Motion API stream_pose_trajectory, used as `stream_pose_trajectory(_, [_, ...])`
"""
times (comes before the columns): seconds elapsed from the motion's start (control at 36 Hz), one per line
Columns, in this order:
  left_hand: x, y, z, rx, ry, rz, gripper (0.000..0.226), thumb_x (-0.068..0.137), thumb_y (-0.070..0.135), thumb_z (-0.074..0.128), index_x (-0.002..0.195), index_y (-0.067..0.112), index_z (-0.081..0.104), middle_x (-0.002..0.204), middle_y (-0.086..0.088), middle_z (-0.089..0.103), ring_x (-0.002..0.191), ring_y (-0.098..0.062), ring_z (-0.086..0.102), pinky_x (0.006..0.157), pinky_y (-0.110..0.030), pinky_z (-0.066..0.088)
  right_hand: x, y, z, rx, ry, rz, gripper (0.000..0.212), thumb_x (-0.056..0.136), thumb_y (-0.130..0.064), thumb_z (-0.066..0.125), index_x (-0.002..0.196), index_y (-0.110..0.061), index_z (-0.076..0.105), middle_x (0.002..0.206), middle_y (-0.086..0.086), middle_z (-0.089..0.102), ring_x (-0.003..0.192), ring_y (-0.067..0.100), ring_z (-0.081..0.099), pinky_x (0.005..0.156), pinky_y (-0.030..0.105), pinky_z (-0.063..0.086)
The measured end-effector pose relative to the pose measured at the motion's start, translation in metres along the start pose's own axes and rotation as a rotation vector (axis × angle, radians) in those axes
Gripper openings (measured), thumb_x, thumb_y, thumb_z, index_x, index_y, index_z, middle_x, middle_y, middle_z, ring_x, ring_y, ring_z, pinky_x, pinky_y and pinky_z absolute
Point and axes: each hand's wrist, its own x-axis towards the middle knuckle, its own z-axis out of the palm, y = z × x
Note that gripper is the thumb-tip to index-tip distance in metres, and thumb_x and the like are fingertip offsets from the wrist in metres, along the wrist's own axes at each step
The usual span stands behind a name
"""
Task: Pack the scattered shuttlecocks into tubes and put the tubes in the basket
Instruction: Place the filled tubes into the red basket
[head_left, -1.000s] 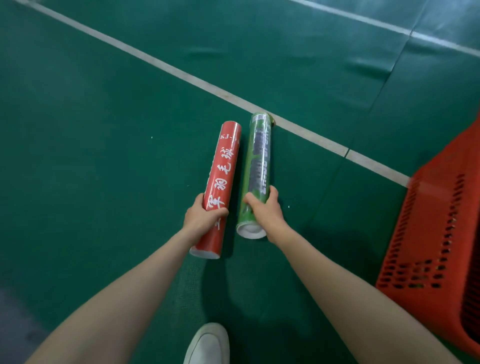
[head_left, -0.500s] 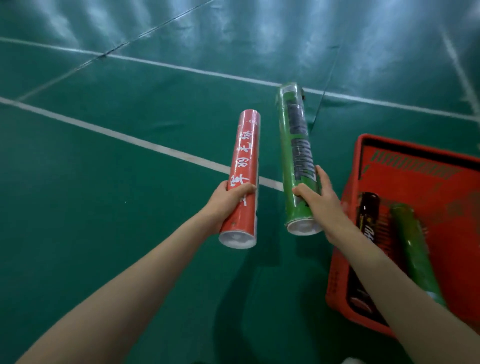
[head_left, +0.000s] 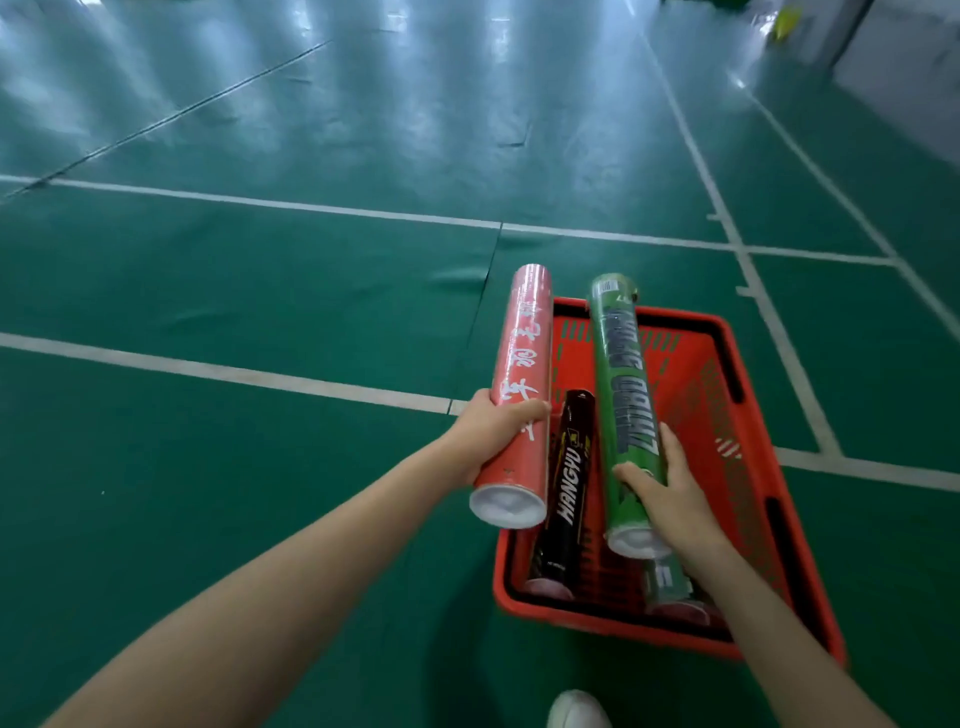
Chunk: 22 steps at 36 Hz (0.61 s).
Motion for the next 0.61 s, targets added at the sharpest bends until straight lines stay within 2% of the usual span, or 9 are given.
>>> stream_pose_trajectory(0.06, [0.004,-0.002,0.016,0.016,-0.025,-0.004,0.063,0.079,0.034,0.075,0.126,0.013,0.037,0.109,-0.014,0.063,0.09,-0.03,0.069,0.078,-0.044,0.058,-0.001,0.016,-0.002,-0.064,0.028,0.012,0.082,0.091,-0.028,0.062,0.153,-0.032,0.007,0.136,-0.001,0.041,0.113,0.013,0.042,0.091,0.029,0.035])
stream_pose_trajectory(0.08, [0.006,-0.004,0.023,0.023,-0.036,-0.007,0.063,0.079,0.034,0.075,0.125,0.013,0.037,0.109,-0.014,0.063,0.089,-0.03,0.069,0.074,-0.041,0.059,-0.001,0.025,-0.002,-0.101,0.039,0.02,0.084,0.09,-0.03,0.062,0.153,-0.033,0.007,0.137,0.002,0.041,0.115,0.015,0.043,0.092,0.03,0.035])
stream_pose_trajectory(0.14, [0.01,-0.008,0.035,0.029,-0.045,-0.005,0.065,0.078,0.034,0.076,0.126,0.012,0.039,0.109,-0.014,0.064,0.088,-0.029,0.069,0.071,-0.038,0.059,-0.001,0.04,0.0,-0.129,0.038,0.05,0.087,0.087,-0.036,0.064,0.152,-0.038,0.005,0.14,0.007,0.041,0.118,0.021,0.046,0.098,0.036,0.04])
stream_pose_trajectory(0.25, [0.016,-0.019,0.054,0.123,-0.043,-0.014,0.073,0.075,0.044,0.077,0.128,0.015,0.035,0.112,-0.011,0.062,0.09,-0.027,0.069,0.08,-0.043,0.058,0.003,0.067,0.009,-0.154,-0.012,0.158,0.089,0.084,-0.046,0.062,0.15,-0.042,0.002,0.136,0.012,0.044,0.114,0.029,0.053,0.099,0.048,0.045])
stream_pose_trajectory(0.44, [0.027,-0.036,0.072,0.362,-0.005,-0.028,0.109,0.05,0.073,0.067,0.138,0.023,0.027,0.126,-0.011,0.051,0.102,-0.031,0.061,0.086,-0.048,0.055,0.023,0.08,0.015,-0.252,-0.044,0.259,0.078,0.093,-0.046,0.052,0.152,-0.037,0.001,0.148,0.026,0.024,0.128,0.042,0.041,0.106,0.045,0.034])
stream_pose_trajectory(0.5, [0.027,-0.038,0.077,0.42,0.01,-0.046,0.106,0.057,0.074,0.064,0.139,0.02,0.025,0.13,-0.013,0.047,0.106,-0.032,0.059,0.088,-0.047,0.053,0.028,0.081,0.015,-0.281,-0.051,0.277,0.079,0.093,-0.047,0.052,0.151,-0.038,-0.001,0.148,0.025,0.022,0.128,0.042,0.04,0.104,0.044,0.034])
stream_pose_trajectory(0.61, [0.034,-0.044,0.085,0.532,0.041,-0.07,0.085,0.088,0.057,0.055,0.146,0.011,0.013,0.142,-0.017,0.028,0.121,-0.035,0.045,0.092,-0.039,0.046,0.03,0.086,0.018,-0.333,-0.078,0.285,0.081,0.091,-0.053,0.052,0.15,-0.04,-0.001,0.148,0.024,0.024,0.127,0.043,0.04,0.106,0.047,0.036])
